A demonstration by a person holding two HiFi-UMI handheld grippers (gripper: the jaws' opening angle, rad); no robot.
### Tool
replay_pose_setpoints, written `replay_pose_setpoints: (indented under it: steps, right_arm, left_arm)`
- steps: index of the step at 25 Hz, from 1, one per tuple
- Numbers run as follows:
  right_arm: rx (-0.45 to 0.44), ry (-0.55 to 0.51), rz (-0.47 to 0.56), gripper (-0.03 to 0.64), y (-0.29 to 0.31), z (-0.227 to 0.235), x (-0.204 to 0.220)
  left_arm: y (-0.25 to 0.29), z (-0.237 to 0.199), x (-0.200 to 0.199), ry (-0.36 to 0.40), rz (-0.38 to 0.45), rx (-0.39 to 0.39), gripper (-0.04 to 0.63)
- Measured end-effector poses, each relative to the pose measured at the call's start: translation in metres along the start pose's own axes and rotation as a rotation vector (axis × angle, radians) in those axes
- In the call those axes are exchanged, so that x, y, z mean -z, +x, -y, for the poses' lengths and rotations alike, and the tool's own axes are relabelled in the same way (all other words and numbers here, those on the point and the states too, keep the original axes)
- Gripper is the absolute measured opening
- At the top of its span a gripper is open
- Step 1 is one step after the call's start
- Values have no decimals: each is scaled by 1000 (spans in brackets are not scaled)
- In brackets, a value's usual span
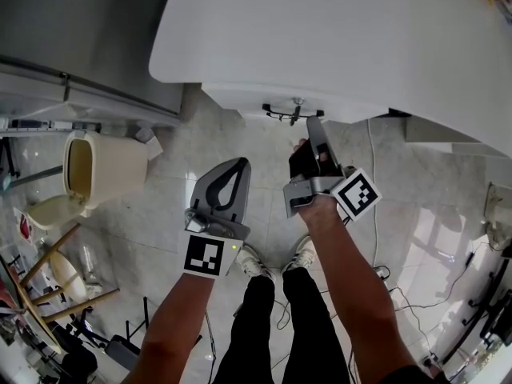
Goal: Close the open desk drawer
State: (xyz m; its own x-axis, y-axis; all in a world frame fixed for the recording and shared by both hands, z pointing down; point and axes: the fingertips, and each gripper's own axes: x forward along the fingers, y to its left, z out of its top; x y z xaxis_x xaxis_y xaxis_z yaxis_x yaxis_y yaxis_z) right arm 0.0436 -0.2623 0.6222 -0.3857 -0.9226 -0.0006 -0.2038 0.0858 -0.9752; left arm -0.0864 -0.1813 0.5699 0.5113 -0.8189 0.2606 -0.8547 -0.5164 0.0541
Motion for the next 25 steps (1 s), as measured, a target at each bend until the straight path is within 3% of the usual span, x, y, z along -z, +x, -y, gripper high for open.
replay_pose_setpoints:
  steps: [15, 25]
  right_arm:
    - [24, 20, 13, 43, 31, 4, -17]
    - [30, 98, 45, 43, 43, 7, -24]
  left_arm:
    - [31, -12, -21, 3, 3, -71, 8]
    - [32, -6, -23, -2, 8, -71, 8]
